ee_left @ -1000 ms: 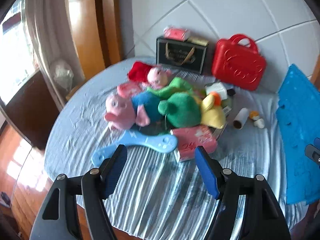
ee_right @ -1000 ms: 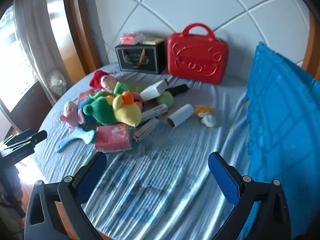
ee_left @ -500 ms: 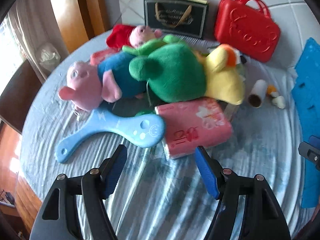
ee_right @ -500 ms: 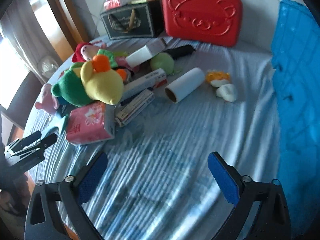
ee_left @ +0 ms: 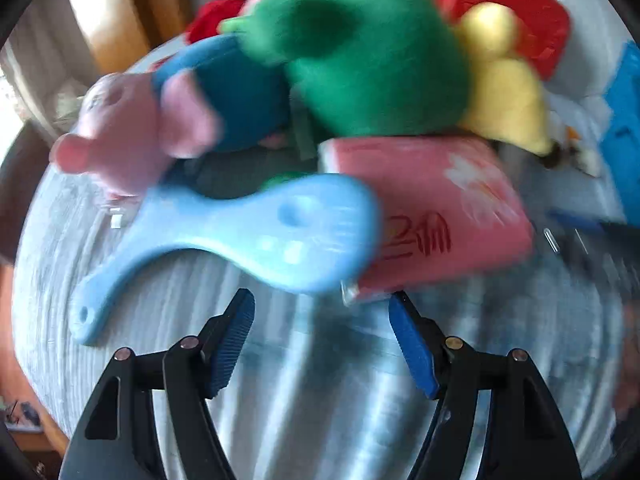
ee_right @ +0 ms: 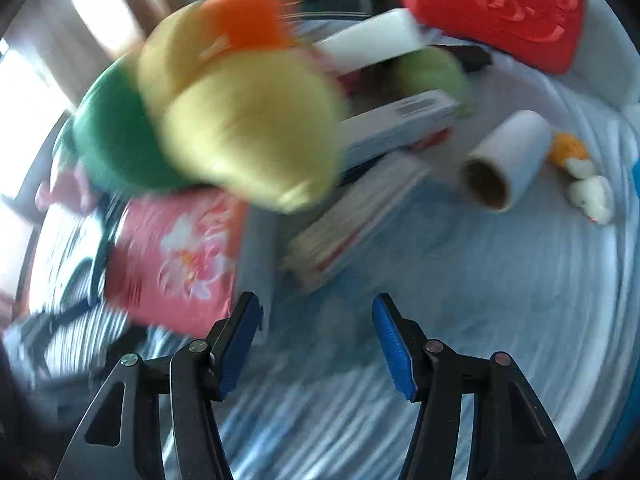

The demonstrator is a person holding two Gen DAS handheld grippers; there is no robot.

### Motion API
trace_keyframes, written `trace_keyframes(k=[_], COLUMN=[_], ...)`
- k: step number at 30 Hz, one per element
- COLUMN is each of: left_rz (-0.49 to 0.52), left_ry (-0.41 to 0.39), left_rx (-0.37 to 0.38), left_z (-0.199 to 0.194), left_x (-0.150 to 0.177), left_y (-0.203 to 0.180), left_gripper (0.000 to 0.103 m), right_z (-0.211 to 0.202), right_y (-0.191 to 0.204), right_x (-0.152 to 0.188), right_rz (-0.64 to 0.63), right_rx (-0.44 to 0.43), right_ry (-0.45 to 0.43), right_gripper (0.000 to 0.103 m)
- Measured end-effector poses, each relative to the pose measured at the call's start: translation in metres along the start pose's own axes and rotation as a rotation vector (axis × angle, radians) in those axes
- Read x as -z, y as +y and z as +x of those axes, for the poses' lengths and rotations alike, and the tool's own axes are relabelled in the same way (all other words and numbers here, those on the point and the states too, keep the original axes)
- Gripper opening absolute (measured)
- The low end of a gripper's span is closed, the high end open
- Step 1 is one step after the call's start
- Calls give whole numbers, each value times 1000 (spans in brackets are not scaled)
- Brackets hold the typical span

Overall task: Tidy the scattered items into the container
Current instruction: 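Grasp the pink flower tissue pack with the left tool while the right tool grasps a slim white box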

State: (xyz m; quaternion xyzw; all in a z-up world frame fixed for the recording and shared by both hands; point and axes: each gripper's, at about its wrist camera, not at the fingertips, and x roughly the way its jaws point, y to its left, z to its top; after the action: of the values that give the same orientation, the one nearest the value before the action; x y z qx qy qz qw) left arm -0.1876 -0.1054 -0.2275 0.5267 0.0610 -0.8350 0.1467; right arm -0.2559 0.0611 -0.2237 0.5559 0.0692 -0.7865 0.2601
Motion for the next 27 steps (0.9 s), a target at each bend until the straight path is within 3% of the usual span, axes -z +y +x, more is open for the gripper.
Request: trace_keyframes(k=[4,7,12,15,17,21,27], left_rz=[-82,-112,-101,-109,-114,-119,-143], left_ry=[-6,5,-17,-16,-29,-40,29], left_rx=[-66,-35,56,112,122,127,68], left_z=[1,-6,-32,-44,-53,-63,-45], left_x=[-7,-8,5,11,11,11,20], left_y=[39,52,34,19,16,4,-16], left_gripper=[69,69,69,69,69,69,70], right_z=[-1,-11,-25,-9,-1,-6,-28], right_y=[44,49,3,7,17,38,3], right_x=[33,37,9,-1,6,40,66], right_rz=[-104,-113,67,28,-3,-61,55], right_rx=[-170,-124,14,42,21,-160,-94], right_ry=[81,40,-89,-64,-24,36,3], right_gripper=[60,60,61,61,61,61,64])
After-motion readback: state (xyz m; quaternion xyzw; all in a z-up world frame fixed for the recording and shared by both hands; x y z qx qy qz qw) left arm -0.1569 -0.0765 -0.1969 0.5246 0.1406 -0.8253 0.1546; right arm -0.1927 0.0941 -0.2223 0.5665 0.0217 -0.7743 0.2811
